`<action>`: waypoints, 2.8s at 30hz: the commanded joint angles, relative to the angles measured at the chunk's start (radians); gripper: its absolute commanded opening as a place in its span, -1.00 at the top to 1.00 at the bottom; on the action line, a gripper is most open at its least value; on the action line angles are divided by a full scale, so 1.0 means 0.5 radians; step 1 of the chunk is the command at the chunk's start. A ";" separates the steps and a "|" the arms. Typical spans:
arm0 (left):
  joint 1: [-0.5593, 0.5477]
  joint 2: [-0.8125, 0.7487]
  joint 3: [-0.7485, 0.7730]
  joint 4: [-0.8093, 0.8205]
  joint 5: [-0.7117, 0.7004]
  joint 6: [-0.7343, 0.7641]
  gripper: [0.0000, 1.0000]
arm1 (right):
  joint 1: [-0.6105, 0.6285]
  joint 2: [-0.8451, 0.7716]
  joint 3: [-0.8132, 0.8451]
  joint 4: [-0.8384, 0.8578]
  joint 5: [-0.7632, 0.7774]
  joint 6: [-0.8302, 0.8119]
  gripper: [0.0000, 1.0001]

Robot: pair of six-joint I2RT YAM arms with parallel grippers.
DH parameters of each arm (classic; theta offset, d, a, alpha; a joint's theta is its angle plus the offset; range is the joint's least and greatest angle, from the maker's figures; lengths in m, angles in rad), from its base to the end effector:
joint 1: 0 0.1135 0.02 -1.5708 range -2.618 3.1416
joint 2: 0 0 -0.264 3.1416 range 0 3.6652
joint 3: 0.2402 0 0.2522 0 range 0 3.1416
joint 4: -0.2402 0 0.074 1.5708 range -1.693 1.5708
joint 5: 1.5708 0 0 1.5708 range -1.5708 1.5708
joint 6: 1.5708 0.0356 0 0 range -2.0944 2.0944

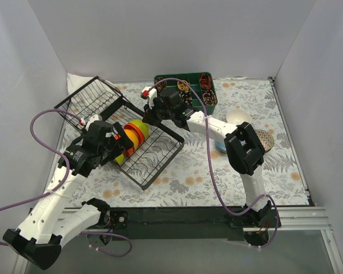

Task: Unload the bowls from the dish rack

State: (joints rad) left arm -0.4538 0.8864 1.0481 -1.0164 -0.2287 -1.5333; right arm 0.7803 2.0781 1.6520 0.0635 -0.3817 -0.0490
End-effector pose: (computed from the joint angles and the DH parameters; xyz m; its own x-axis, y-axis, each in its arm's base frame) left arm 0.1442 -0.0614 0.3347 -0.3184 -0.9276 -0.1955 -0.6665 0.3657 -0.6496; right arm 0.3433 0.3585 0.2597 -0.2077 -0.2695 -0.9403 -0.9116 0.4018 0.0862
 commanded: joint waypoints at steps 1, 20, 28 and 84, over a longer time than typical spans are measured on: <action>0.006 -0.052 0.015 0.008 -0.055 0.011 -0.96 | 0.010 -0.091 -0.058 0.069 0.055 0.030 0.59; 0.006 -0.113 -0.001 -0.072 -0.018 -0.010 -0.96 | -0.014 0.096 -0.055 0.078 -0.038 0.083 -0.62; 0.009 -0.131 0.005 -0.105 -0.015 -0.023 -0.96 | -0.017 0.200 0.019 0.075 -0.074 0.083 -0.68; 0.006 -0.162 -0.041 -0.029 0.117 0.011 -0.96 | -0.024 0.452 0.316 0.042 -0.329 -0.144 -0.69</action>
State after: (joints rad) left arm -0.4538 0.8230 1.0359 -1.0382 -0.1860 -1.5394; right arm 0.7650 2.2696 1.7805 0.0776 -0.5362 -0.1158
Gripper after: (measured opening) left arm 0.982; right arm 0.851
